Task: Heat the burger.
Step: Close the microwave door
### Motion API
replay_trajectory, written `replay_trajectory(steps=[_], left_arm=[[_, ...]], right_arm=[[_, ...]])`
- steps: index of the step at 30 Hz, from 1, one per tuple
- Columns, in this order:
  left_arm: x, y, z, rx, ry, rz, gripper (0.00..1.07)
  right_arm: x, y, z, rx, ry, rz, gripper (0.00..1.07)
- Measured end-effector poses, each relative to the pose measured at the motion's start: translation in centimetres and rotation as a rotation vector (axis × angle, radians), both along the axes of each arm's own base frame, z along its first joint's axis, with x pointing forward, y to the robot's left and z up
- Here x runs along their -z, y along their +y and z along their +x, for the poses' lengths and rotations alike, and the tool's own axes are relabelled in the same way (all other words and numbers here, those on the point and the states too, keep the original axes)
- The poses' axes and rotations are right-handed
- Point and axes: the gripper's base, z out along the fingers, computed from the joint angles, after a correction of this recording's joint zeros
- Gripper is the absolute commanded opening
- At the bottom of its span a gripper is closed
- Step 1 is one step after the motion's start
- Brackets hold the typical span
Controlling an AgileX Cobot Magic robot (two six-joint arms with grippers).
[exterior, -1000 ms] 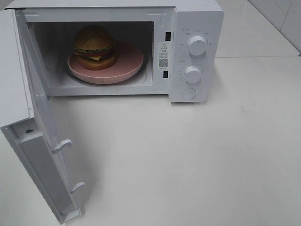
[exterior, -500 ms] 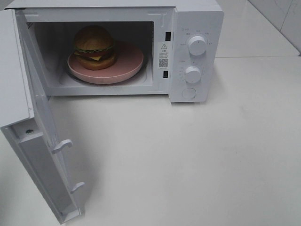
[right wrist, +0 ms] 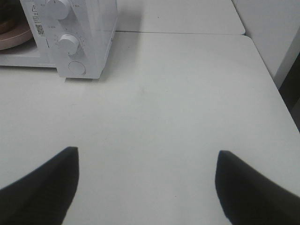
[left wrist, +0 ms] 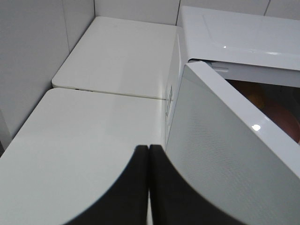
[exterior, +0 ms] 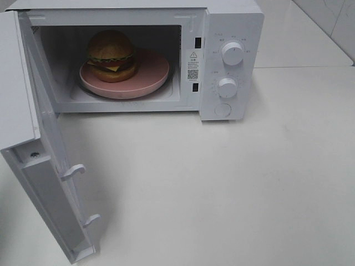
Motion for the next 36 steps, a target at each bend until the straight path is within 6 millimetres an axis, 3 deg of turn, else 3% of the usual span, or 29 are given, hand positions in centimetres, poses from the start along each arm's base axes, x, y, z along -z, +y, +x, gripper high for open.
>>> replay_trajectory(steps=[8,27,36], left_arm=[[3.7,0.7,0.8,-0.072,-0.092,-0.003,0.00],[7.2,1.3,0.0,-0.148,-0.246,0.020,0.00],[8.7,0.8,1.9,-0.070,-0.198,0.026,0.00]], right_arm=[[0.0,0.0,0.0,0.000,0.000,0.000,0.76],[0.0,0.0,0.0,0.000,0.000,0.000,0.76],[0.0,0.0,0.0,0.000,0.000,0.000,0.76]])
